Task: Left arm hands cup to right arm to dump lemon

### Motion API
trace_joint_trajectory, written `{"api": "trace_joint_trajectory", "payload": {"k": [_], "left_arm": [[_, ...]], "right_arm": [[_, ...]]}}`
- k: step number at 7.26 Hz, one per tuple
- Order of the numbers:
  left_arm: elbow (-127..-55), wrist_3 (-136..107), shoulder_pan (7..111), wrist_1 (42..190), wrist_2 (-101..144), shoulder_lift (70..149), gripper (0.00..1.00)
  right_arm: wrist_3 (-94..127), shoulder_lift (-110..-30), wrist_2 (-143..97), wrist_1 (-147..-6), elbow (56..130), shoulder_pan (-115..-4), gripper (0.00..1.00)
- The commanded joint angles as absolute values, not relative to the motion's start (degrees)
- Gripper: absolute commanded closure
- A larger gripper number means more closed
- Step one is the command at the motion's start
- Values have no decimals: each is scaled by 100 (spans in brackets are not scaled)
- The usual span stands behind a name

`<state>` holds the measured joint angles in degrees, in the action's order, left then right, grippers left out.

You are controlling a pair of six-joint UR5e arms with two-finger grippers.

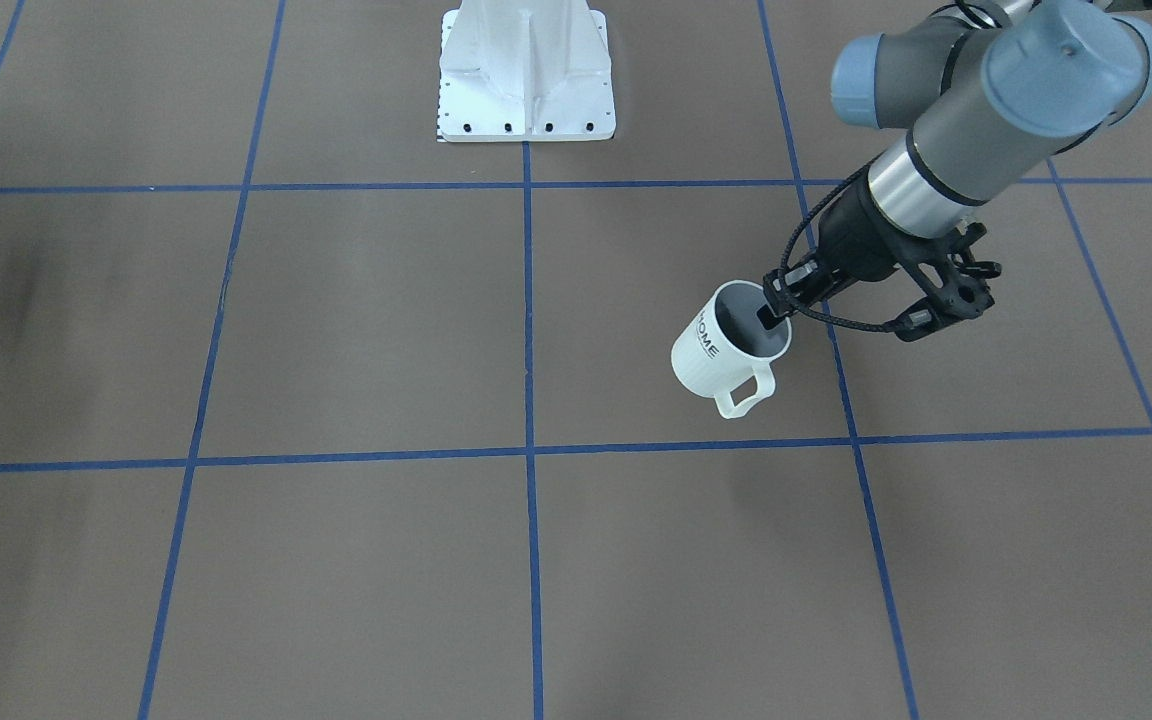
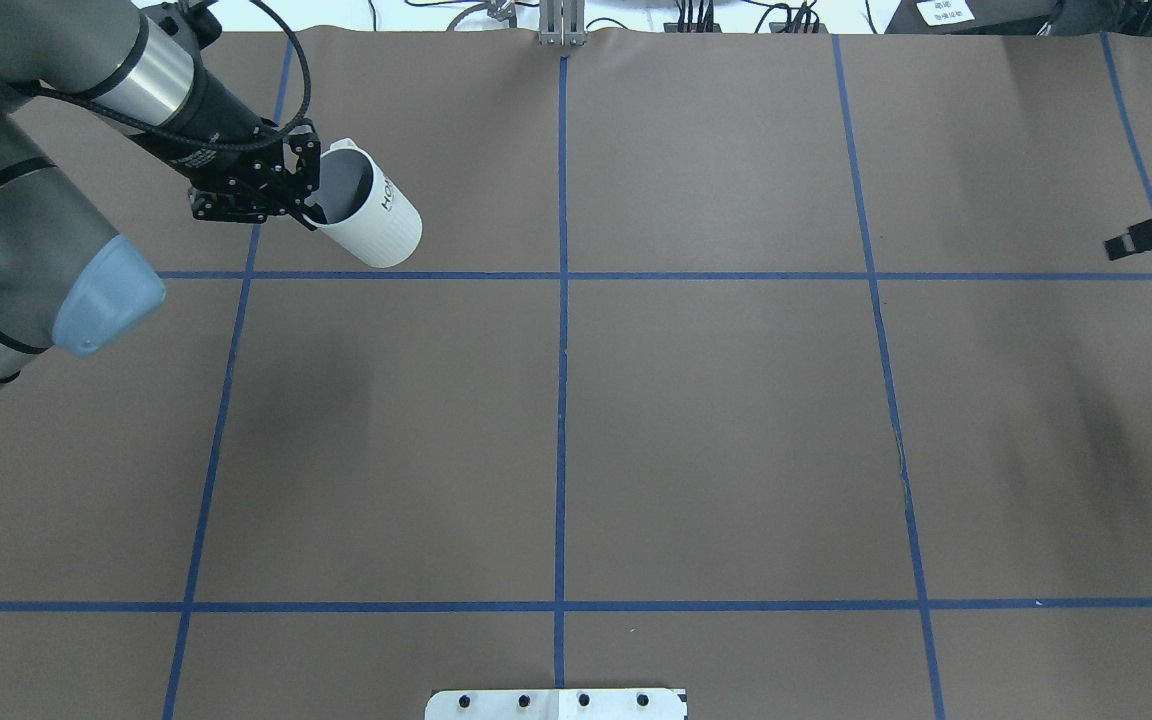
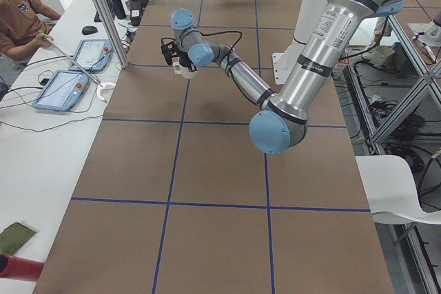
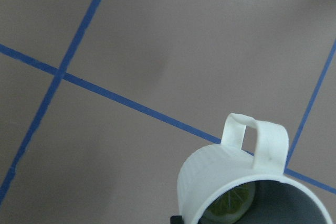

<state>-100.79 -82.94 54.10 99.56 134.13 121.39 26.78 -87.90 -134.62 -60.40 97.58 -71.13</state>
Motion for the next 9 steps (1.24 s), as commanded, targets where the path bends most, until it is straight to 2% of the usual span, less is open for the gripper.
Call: {"api": "trace_joint_trajectory", "payload": {"k": [1,3,6,9], "left_arm": [[-9959,-8820,5230,9923,13342,12566,100],[-9268,-9551,5054,9879,13070,13478,100],[-8353,-10439,5045,9879,13069,14393,100],[-8104,-10442,4992,9501,13069,14783,100]], "right_arm": [[4694,-8168,-12417,-5390,9800,-5930,0],[5571,-7658,-11212,-5344,9957,-4909,0],[5704,-7165,-7736,-5326,10222,-3029,0],[5695,-6487,-6021,-5335,10117,-2001,0]]}}
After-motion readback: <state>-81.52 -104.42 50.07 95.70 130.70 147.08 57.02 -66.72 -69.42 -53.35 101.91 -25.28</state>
